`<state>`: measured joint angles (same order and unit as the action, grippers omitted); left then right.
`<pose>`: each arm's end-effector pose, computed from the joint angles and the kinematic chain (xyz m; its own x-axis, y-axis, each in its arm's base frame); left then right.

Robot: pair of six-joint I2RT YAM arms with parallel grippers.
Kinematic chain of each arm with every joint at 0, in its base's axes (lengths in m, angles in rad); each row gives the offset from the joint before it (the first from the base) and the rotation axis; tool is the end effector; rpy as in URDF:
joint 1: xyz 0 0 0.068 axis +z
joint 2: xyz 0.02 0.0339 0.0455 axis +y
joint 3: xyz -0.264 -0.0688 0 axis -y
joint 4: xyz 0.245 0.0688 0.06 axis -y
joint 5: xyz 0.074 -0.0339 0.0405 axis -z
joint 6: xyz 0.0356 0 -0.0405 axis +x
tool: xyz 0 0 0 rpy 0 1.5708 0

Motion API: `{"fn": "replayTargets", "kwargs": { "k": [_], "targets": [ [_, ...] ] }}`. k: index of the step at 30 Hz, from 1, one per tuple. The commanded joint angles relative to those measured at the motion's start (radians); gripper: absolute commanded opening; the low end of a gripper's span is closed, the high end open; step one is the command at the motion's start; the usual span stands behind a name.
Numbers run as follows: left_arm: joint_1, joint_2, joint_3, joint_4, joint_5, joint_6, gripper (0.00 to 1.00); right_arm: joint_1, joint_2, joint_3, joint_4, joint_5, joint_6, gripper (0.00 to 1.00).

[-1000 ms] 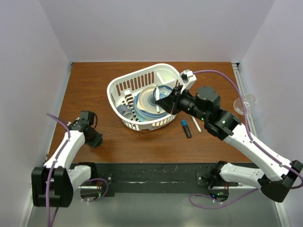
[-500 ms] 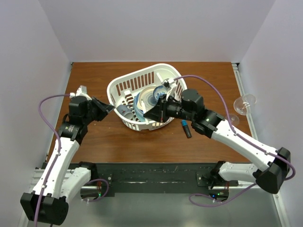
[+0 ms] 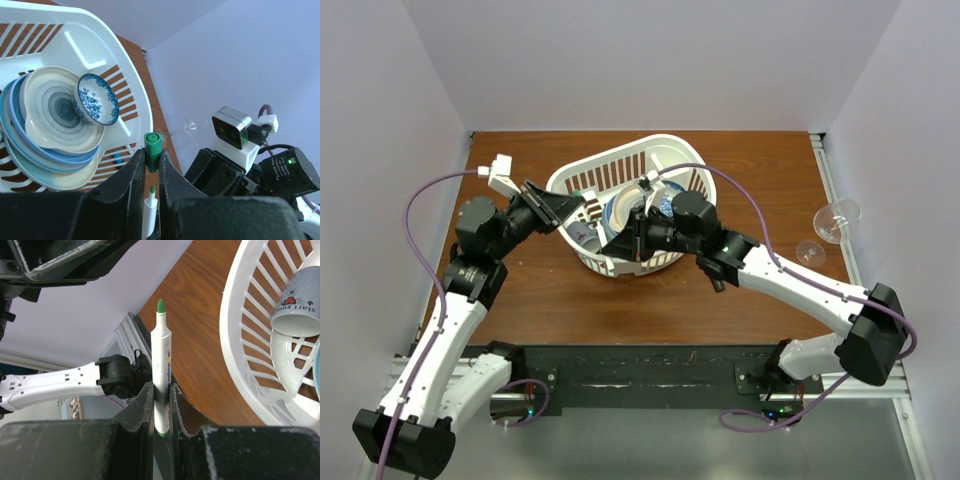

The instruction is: Insert the pens into the pen caps

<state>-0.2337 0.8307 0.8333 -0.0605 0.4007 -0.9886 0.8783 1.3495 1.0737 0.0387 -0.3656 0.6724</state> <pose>0.1849 -0.0583 0.3629 -0.5255 -0.6655 -0.5301 0.2785 0.4541 -0.8463 0.1935 0.2532 0.3369 -0.7032 0.0634 -0.7081 -0.6425 0.3698 0.6711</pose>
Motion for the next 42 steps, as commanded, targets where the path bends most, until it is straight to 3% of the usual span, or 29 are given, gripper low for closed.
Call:
{"fn": "replayTargets", "kwargs": {
  "k": [1, 42],
  "targets": [
    [-0.015, -0.01, 0.035, 0.082, 0.052, -0.015, 0.0, 0.013, 0.005, 0.068, 0.059, -0.012, 0.019, 0.0],
    [-0.046, -0.054, -0.008, 0.001, 0.082, 0.056, 0.0, 0.028, 0.048, 0.173, 0.015, 0.06, 0.01, 0.0]
  ]
}}
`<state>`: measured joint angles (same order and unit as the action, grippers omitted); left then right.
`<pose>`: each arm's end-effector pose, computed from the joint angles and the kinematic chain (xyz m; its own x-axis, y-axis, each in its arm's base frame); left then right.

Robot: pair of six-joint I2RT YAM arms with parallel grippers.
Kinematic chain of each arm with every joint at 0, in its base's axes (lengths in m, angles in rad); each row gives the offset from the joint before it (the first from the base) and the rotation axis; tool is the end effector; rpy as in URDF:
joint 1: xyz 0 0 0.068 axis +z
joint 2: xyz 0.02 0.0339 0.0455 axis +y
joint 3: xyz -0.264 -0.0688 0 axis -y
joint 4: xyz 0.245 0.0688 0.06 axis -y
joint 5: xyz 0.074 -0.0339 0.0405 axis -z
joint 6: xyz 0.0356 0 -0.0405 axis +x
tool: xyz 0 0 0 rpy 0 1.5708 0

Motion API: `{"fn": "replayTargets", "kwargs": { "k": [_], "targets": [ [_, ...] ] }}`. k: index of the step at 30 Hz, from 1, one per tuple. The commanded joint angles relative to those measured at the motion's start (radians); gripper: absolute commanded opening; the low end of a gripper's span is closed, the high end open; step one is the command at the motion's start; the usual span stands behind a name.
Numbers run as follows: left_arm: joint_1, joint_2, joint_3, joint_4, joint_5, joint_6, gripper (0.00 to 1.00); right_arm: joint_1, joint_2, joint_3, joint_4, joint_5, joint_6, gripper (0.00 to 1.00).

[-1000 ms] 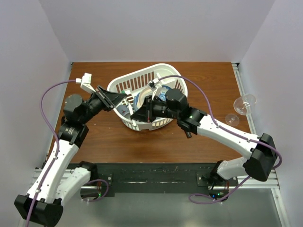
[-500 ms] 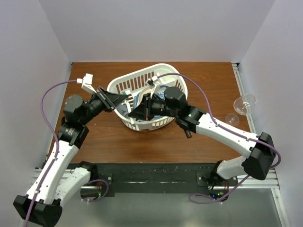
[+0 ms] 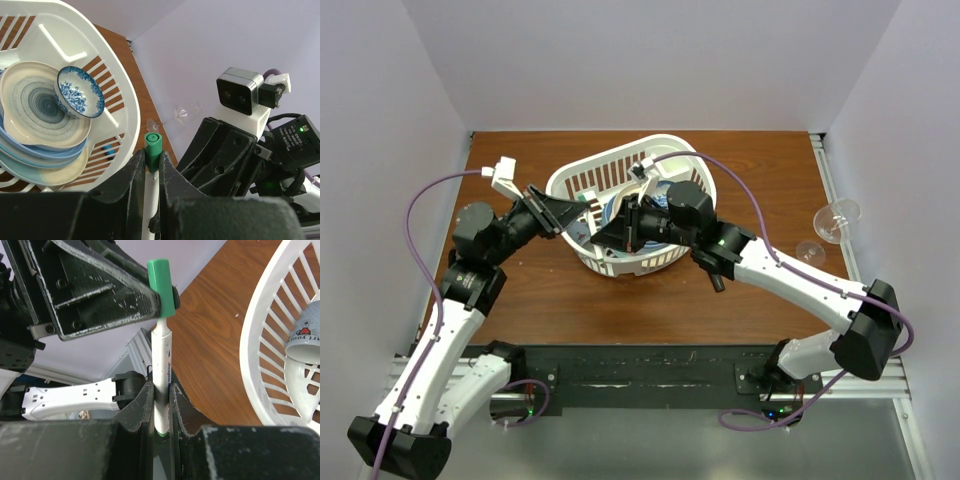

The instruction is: Insert the pens into the pen caps

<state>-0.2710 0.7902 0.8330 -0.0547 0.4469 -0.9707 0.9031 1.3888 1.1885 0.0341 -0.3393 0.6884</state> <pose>0.1717 -0.0637 0.3702 -0.5493 -0.6198 -0.5604 0.3620 0.4280 -0.8281 0.1952 0.2667 0.3654 -0.6787 0.1069 -0.7266 -0.6637 0.3344 0.6691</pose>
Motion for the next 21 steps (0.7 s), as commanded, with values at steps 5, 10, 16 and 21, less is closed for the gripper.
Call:
{"fn": "replayTargets", "kwargs": {
  "k": [5, 10, 16, 21],
  "targets": [
    [-0.008, -0.019, -0.014, -0.031, 0.061, 0.059, 0.0, 0.005, 0.029, 0.109, -0.023, 0.059, -0.03, 0.0],
    [-0.01, -0.035, -0.005, -0.046, 0.075, 0.076, 0.18, 0.003, 0.042, 0.157, -0.079, 0.079, -0.082, 0.0],
    [-0.008, -0.029, -0.002, -0.053, 0.082, 0.089, 0.34, 0.005, 0.033, 0.168, -0.091, 0.074, -0.105, 0.0],
    [-0.008, -0.02, 0.002, -0.039, 0.087, 0.086, 0.34, 0.011, 0.024, 0.152, -0.082, 0.06, -0.099, 0.0]
  ]
}}
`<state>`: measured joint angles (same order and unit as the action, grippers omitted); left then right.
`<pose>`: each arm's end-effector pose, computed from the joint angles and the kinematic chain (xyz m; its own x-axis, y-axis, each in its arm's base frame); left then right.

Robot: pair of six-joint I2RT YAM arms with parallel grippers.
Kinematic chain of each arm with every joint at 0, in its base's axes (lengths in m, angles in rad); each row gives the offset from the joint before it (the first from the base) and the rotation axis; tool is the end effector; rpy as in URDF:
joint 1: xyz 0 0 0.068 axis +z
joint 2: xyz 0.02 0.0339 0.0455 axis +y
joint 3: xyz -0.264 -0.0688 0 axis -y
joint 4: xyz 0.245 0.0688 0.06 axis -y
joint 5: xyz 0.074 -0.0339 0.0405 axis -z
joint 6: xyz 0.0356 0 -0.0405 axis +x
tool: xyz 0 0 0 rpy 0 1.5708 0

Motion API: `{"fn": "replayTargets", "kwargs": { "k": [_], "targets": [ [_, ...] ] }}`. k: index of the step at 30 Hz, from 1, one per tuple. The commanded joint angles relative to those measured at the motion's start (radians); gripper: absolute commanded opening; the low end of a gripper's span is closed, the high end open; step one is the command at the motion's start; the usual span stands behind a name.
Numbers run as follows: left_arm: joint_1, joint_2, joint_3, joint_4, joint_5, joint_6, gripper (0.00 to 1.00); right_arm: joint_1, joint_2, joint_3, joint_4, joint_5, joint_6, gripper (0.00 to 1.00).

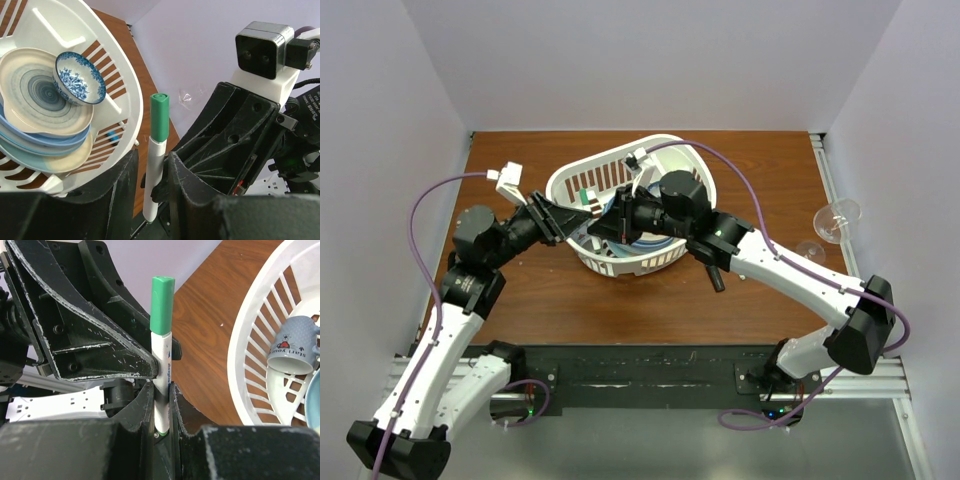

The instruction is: Insert the pens into the pen caps

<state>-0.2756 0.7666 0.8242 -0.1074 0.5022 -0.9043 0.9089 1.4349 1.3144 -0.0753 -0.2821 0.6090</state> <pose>0.1648 -0.0644 0.3654 -0.5807 -0.5517 -0.5986 0.3958 0.4512 -0.7998 0.2016 0.2749 0.3841 -0.6275 0.0886 -0.7736 -0.6907 0.3953 0.6055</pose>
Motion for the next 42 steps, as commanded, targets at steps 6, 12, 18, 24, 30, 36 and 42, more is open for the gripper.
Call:
{"fn": "replayTargets", "kwargs": {
  "k": [6, 12, 18, 24, 30, 36, 42],
  "targets": [
    [-0.004, 0.008, 0.01, 0.067, 0.056, -0.008, 0.15, 0.015, -0.018, 0.031, 0.026, -0.032, -0.026, 0.0],
    [-0.005, 0.003, 0.015, 0.081, 0.073, -0.021, 0.0, 0.016, -0.019, 0.02, 0.032, -0.058, -0.023, 0.0],
    [-0.005, -0.024, 0.012, 0.094, 0.056, -0.022, 0.0, 0.016, -0.025, 0.008, 0.032, -0.126, -0.009, 0.3],
    [-0.004, -0.038, 0.015, 0.092, 0.053, -0.024, 0.0, 0.016, -0.039, -0.033, 0.063, -0.149, 0.02, 0.37],
    [-0.005, -0.044, 0.01, 0.092, 0.056, -0.022, 0.0, 0.016, -0.039, -0.055, 0.114, -0.138, 0.051, 0.03],
    [-0.004, -0.044, 0.012, 0.091, 0.088, 0.013, 0.44, 0.016, -0.062, -0.072, 0.12, -0.114, 0.041, 0.0],
    [-0.004, -0.058, 0.026, 0.09, 0.067, 0.025, 0.69, 0.016, -0.08, -0.067, 0.108, -0.127, 0.032, 0.0]
  ]
}}
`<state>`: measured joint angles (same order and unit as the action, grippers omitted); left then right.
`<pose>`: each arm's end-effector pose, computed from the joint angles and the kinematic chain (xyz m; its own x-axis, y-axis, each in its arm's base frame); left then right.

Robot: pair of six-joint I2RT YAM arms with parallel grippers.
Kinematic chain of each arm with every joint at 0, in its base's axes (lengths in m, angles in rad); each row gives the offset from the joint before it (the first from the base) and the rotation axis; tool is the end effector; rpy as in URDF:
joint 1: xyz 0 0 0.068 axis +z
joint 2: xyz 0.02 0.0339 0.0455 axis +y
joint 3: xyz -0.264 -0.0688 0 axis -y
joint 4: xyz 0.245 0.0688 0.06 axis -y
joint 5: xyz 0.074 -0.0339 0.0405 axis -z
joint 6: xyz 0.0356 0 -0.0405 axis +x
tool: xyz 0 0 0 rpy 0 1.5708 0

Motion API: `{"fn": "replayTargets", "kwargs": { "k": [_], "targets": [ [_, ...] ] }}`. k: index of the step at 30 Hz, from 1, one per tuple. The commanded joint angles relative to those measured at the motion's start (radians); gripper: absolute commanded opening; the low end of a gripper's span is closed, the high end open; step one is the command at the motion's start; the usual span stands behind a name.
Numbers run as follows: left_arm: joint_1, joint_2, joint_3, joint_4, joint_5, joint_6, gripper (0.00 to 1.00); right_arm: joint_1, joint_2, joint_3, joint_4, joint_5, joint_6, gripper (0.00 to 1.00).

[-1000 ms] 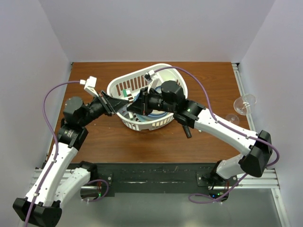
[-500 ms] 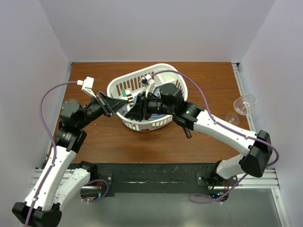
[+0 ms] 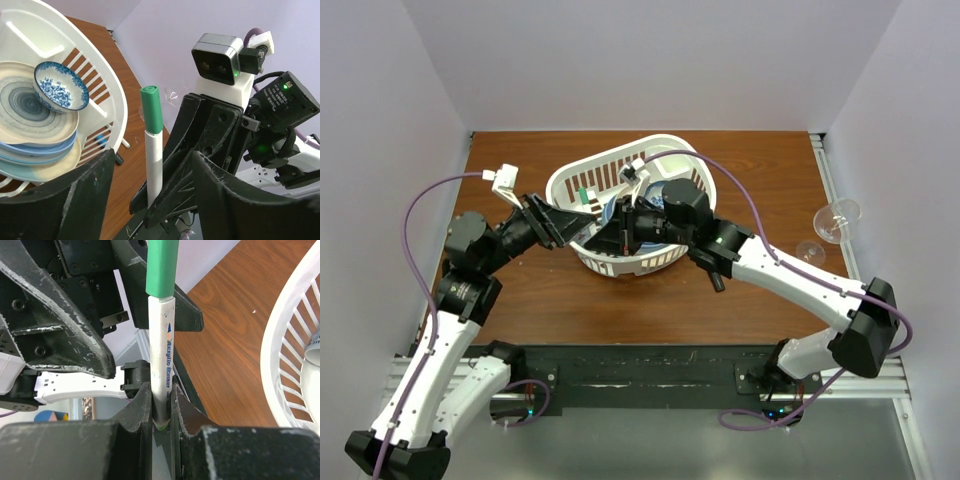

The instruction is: Insert the pens into the pen caps

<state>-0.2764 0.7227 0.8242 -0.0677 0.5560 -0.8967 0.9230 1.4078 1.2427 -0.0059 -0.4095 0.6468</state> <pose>0.1525 -0.0628 0.3762 -0.5573 -0.5317 -0.6378 0.4868 0.4130 -0.7697 0.1901 0.2747 0.3748 -0.6654 0.0368 -0.7455 -0.7108 0.2738 0.6479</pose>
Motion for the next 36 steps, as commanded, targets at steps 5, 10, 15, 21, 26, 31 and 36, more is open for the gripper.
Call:
{"fn": "replayTargets", "kwargs": {
  "k": [5, 10, 15, 21, 26, 31, 36],
  "targets": [
    [-0.003, 0.02, 0.079, 0.02, -0.007, 0.039, 0.71, 0.002, -0.082, 0.001, 0.009, -0.02, -0.019, 0.0],
    [-0.003, 0.08, 0.125, 0.086, 0.016, 0.022, 0.71, 0.002, -0.104, -0.003, 0.009, -0.023, -0.026, 0.0],
    [-0.003, 0.09, 0.131, 0.137, 0.05, 0.005, 0.73, 0.002, -0.112, -0.011, -0.028, -0.02, -0.027, 0.0],
    [-0.003, 0.086, 0.113, 0.17, 0.082, -0.004, 0.73, 0.002, -0.109, -0.015, -0.025, -0.017, -0.022, 0.0],
    [-0.003, 0.09, 0.127, 0.161, 0.07, 0.004, 0.72, 0.002, -0.105, -0.014, -0.025, -0.025, -0.021, 0.0],
    [-0.003, 0.112, 0.139, 0.155, 0.042, -0.007, 0.68, 0.004, -0.104, -0.015, -0.02, -0.035, -0.018, 0.0],
    [-0.003, 0.124, 0.159, 0.157, 0.042, -0.011, 0.67, 0.004, -0.098, -0.012, -0.02, -0.038, -0.016, 0.0]
  ]
}}
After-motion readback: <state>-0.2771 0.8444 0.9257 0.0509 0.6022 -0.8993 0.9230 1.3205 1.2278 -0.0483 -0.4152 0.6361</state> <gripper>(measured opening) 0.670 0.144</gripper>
